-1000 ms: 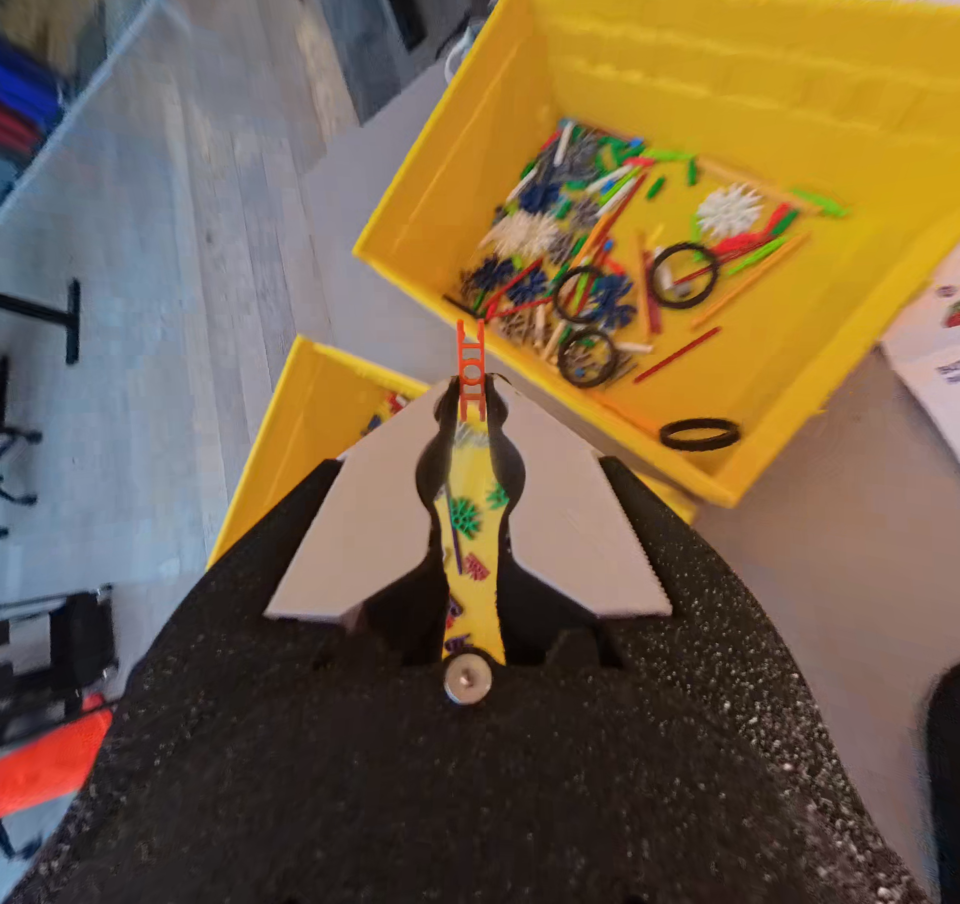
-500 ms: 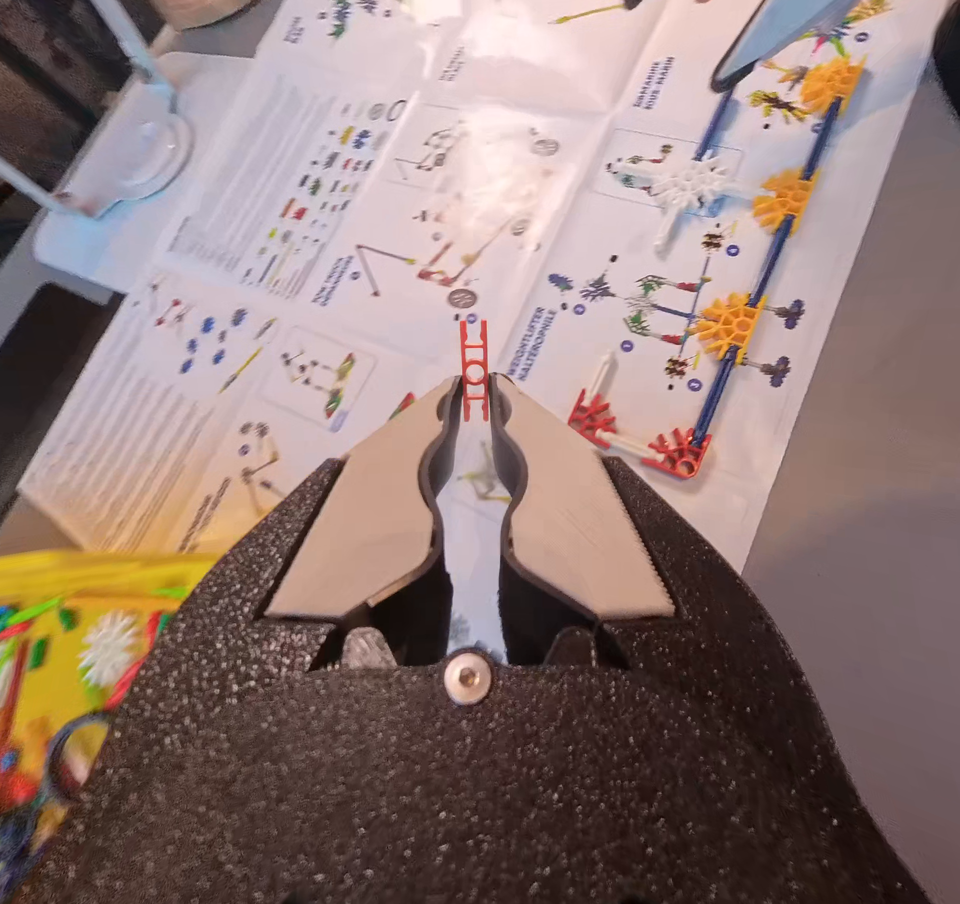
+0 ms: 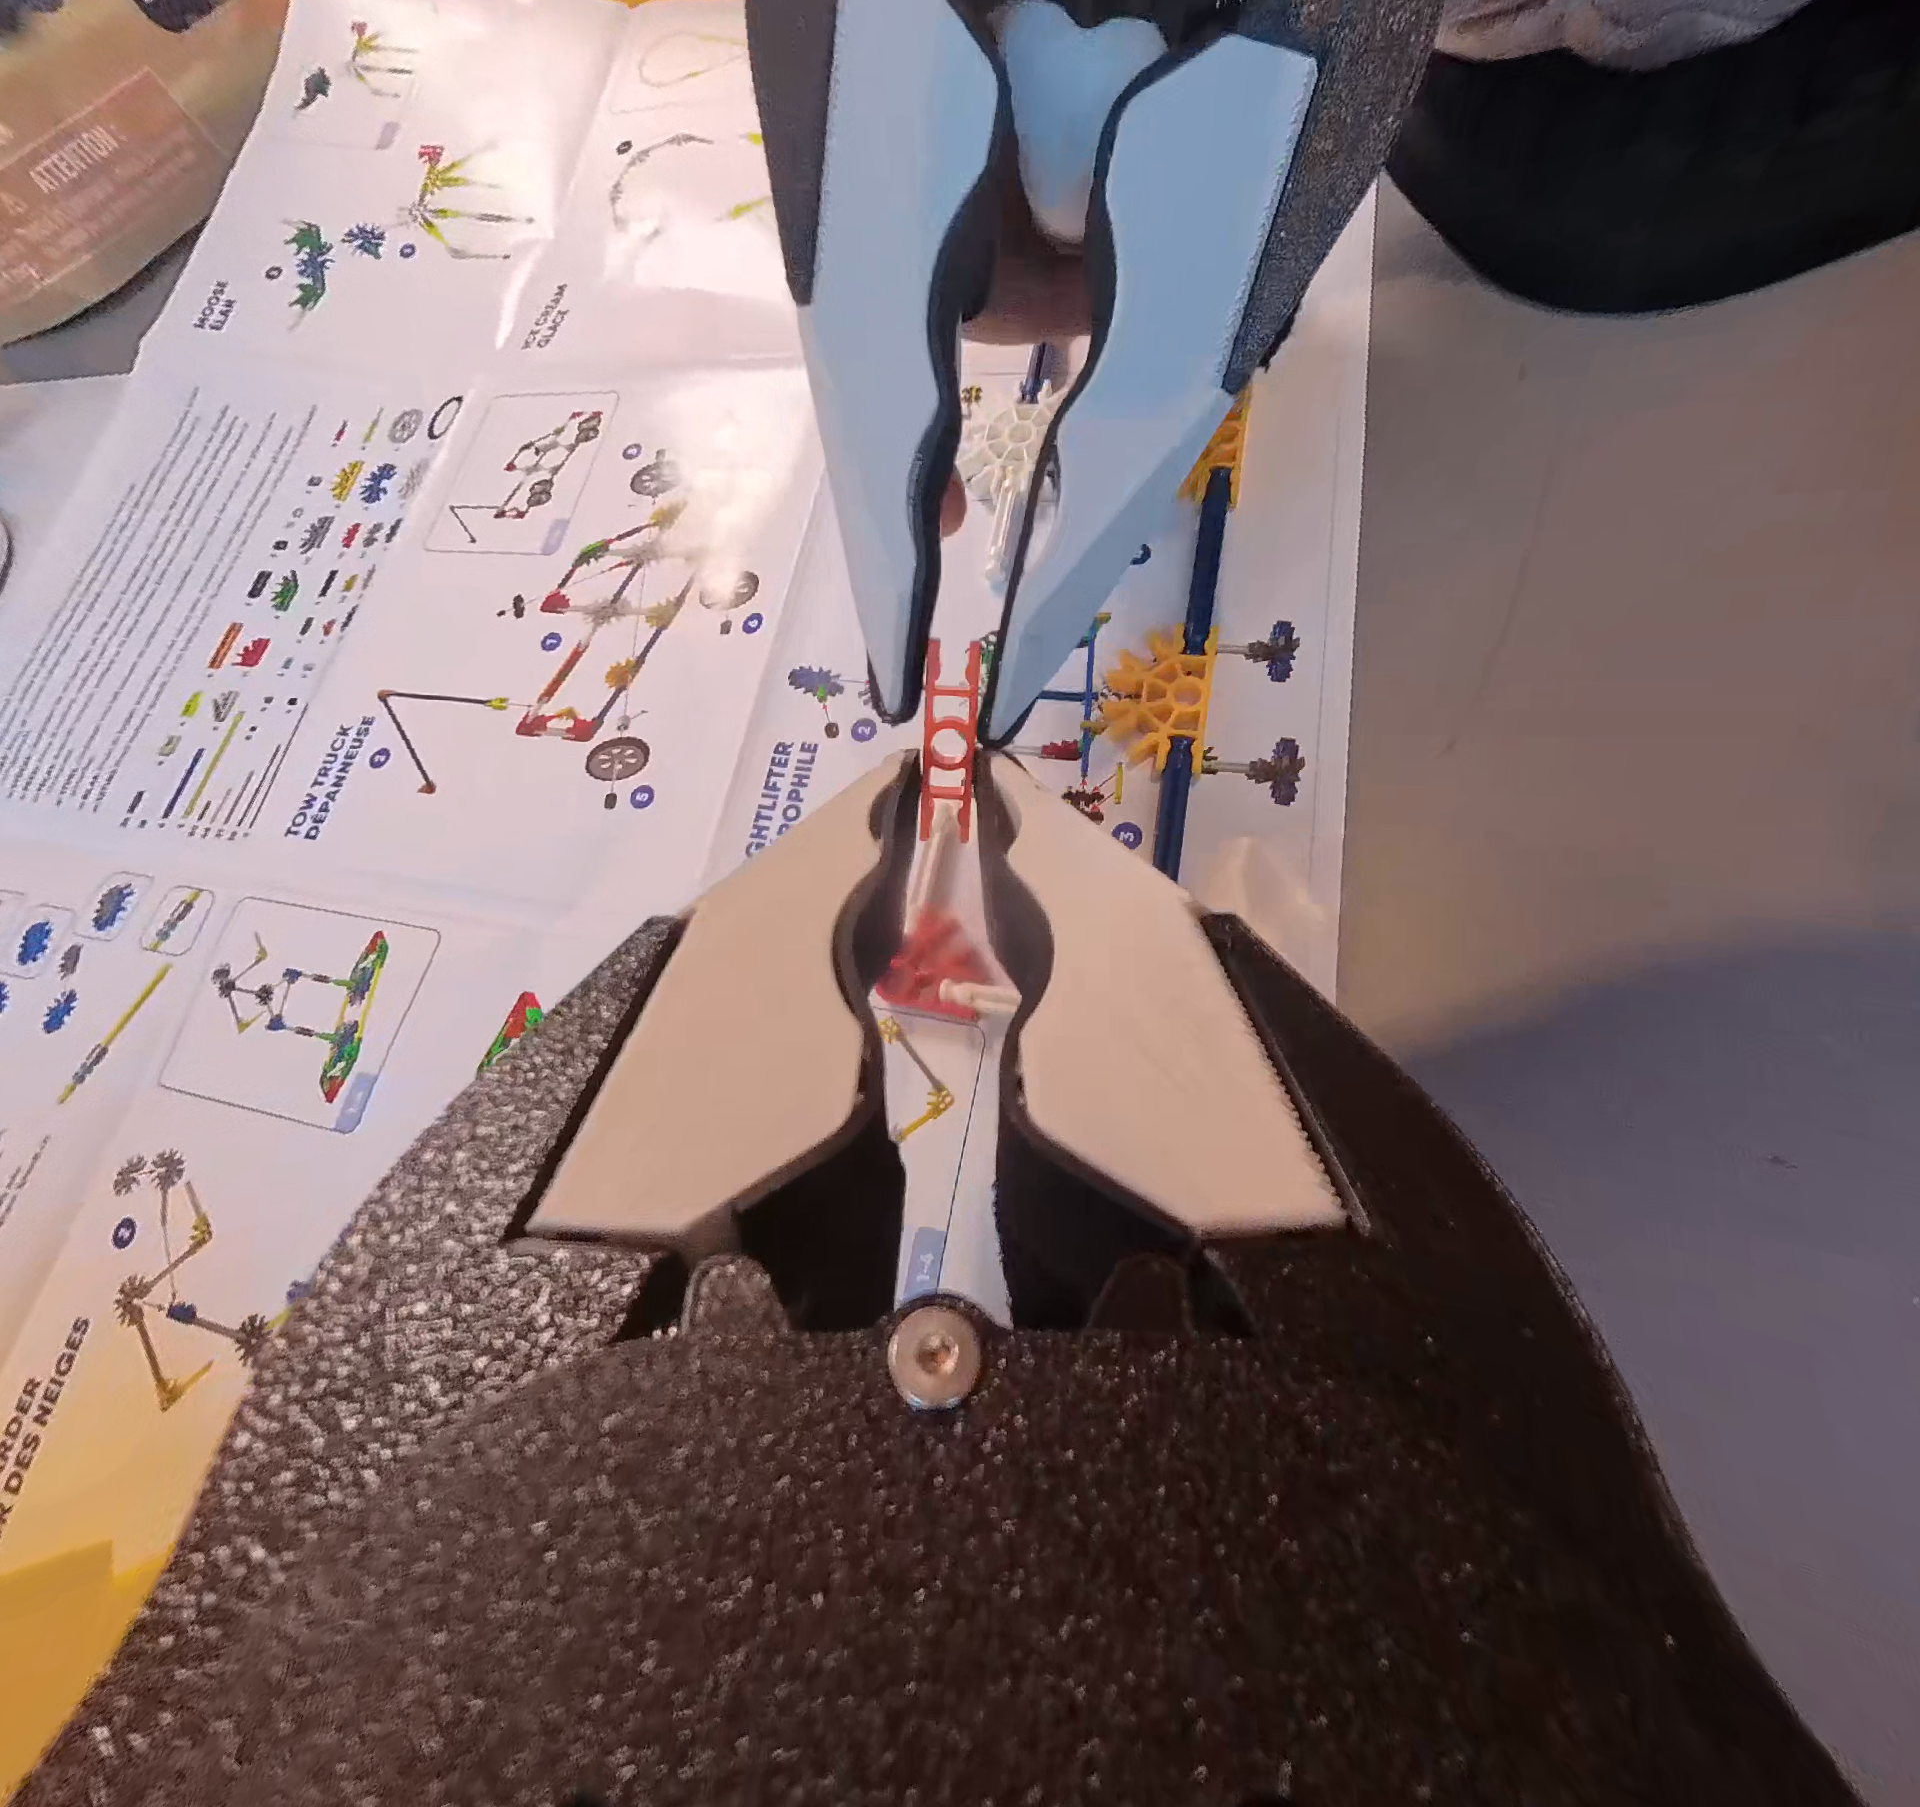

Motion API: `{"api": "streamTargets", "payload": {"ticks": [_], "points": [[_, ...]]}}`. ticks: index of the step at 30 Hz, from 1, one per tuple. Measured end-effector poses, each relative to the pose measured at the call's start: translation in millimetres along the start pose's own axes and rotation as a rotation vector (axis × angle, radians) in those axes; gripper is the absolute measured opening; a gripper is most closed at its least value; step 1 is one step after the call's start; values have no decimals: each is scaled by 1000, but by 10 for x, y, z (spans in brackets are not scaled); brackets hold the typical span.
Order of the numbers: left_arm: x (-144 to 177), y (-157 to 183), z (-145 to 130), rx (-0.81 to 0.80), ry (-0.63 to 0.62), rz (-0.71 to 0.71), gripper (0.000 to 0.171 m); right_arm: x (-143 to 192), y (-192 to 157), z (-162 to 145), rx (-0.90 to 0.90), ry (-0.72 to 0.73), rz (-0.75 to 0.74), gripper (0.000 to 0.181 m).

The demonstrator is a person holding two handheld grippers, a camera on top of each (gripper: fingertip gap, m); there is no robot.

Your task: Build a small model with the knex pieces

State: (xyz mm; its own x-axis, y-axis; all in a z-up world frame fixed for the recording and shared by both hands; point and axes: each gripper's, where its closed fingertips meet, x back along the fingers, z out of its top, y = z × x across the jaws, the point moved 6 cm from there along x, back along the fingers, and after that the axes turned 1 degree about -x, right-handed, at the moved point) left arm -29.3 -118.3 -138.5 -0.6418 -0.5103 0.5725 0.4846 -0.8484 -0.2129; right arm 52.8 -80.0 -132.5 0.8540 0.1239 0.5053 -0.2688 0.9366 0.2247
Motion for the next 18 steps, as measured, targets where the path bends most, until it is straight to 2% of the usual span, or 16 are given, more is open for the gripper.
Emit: {"api": "streamTargets", "payload": {"ticks": [5, 13, 18], "points": [[33, -22, 27, 37, 93, -25, 9, 66, 21, 0, -67, 77, 21, 9], [89, -63, 29, 58, 177, -10, 9, 168, 52, -6, -68, 177, -2, 9], [112, -55, 62, 37, 226, -12, 19, 243, 30, 36, -47, 239, 1, 8]]}}
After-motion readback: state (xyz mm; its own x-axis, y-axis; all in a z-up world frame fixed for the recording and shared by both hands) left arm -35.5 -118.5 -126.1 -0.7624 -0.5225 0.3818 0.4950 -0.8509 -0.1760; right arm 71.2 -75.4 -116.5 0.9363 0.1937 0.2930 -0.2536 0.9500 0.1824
